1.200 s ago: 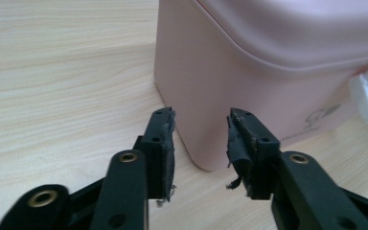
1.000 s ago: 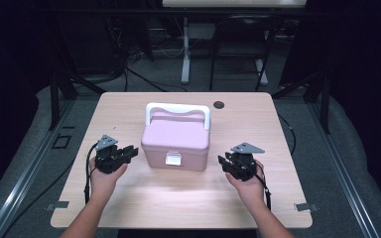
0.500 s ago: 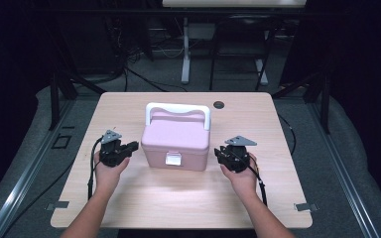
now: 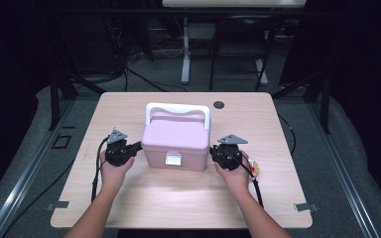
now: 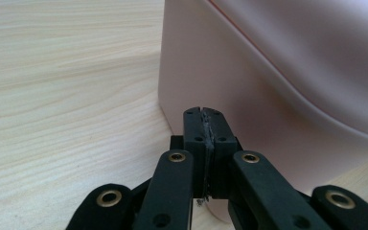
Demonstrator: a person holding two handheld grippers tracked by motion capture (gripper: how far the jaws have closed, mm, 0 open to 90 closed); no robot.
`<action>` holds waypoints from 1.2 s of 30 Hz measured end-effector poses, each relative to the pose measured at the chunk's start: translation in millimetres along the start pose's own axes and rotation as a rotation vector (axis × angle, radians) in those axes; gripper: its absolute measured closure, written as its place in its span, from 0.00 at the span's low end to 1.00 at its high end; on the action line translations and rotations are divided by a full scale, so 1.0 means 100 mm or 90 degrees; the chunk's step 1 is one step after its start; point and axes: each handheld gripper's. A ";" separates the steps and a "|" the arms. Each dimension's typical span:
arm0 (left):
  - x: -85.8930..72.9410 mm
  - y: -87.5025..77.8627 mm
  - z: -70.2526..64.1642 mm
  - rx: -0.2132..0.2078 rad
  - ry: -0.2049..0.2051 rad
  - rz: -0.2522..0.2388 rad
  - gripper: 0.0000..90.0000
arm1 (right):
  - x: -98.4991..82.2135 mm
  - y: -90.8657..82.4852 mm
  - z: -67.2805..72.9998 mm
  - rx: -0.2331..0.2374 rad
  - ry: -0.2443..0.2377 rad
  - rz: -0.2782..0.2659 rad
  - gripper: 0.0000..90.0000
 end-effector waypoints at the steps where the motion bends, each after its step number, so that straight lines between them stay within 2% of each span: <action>1: 0.02 -0.01 -0.01 -0.005 0.004 0.000 0.99 | 0.00 0.01 0.00 0.000 0.001 0.001 0.86; 2: 0.03 -0.01 -0.02 -0.007 0.005 -0.003 0.99 | 0.00 0.02 0.01 -0.002 -0.001 0.000 0.87; 4: 0.05 -0.01 -0.05 0.006 0.008 -0.006 1.00 | 0.00 0.02 0.01 -0.005 0.002 0.001 0.88; 11: 0.05 -0.01 -0.04 -0.004 0.005 -0.007 1.00 | 0.00 0.04 -0.01 0.002 0.017 -0.003 0.90; 13: 0.05 -0.02 -0.06 -0.006 0.010 -0.006 1.00 | 0.00 0.05 0.02 -0.015 0.006 -0.004 0.93; 14: 0.05 -0.03 -0.07 -0.005 0.013 0.000 1.00 | 0.00 0.06 0.02 -0.018 0.006 -0.005 0.94; 18: 0.03 -0.02 -0.09 -0.004 0.008 -0.008 1.00 | -0.01 0.06 0.04 -0.023 0.002 -0.009 0.99; 28: 0.03 -0.06 -0.11 -0.007 -0.005 0.001 1.00 | -0.01 0.06 0.06 -0.029 -0.011 0.006 1.00; 36: 0.02 -0.09 -0.17 -0.008 0.001 0.009 1.00 | -0.03 0.04 0.05 -0.029 0.001 0.008 1.00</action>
Point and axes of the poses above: each handheld gripper's, and its own axes: y roughly forward along the jaws, x roughly out of its top, z roughly to its left, and after that the axes turned 5 degrees about x, right-handed
